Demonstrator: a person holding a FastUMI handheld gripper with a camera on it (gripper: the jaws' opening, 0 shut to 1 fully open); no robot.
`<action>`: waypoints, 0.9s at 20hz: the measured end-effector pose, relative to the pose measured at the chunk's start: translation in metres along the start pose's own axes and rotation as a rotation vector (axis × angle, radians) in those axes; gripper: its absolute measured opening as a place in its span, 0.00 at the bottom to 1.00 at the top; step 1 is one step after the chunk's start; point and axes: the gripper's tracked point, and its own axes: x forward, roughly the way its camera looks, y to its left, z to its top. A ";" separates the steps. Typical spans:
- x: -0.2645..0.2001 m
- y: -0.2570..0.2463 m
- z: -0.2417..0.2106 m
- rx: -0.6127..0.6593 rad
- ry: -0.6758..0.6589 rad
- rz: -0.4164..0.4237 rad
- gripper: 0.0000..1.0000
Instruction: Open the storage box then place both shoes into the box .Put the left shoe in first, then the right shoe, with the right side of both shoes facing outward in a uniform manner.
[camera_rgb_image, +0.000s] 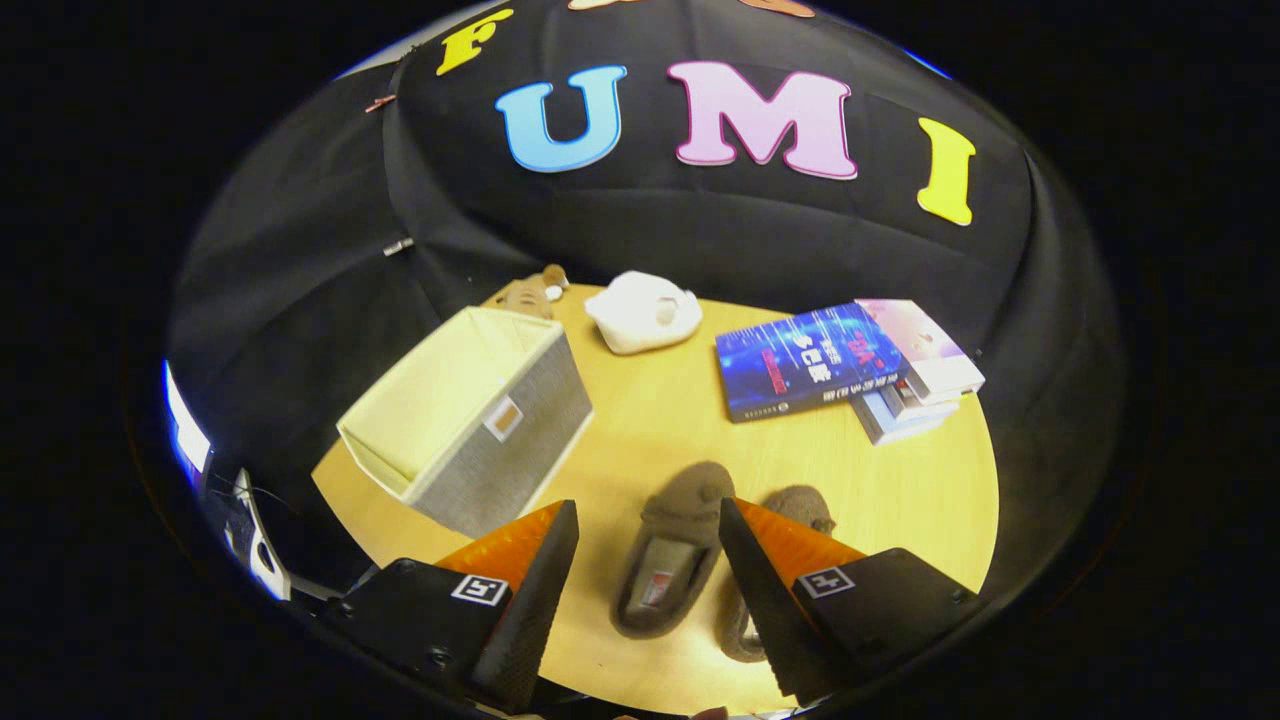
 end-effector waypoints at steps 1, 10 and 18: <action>0.003 -0.007 -0.015 -0.003 0.023 -0.023 0.89; 0.056 -0.034 -0.091 0.053 0.164 -0.095 0.84; 0.107 -0.043 -0.093 0.072 0.174 -0.157 0.62</action>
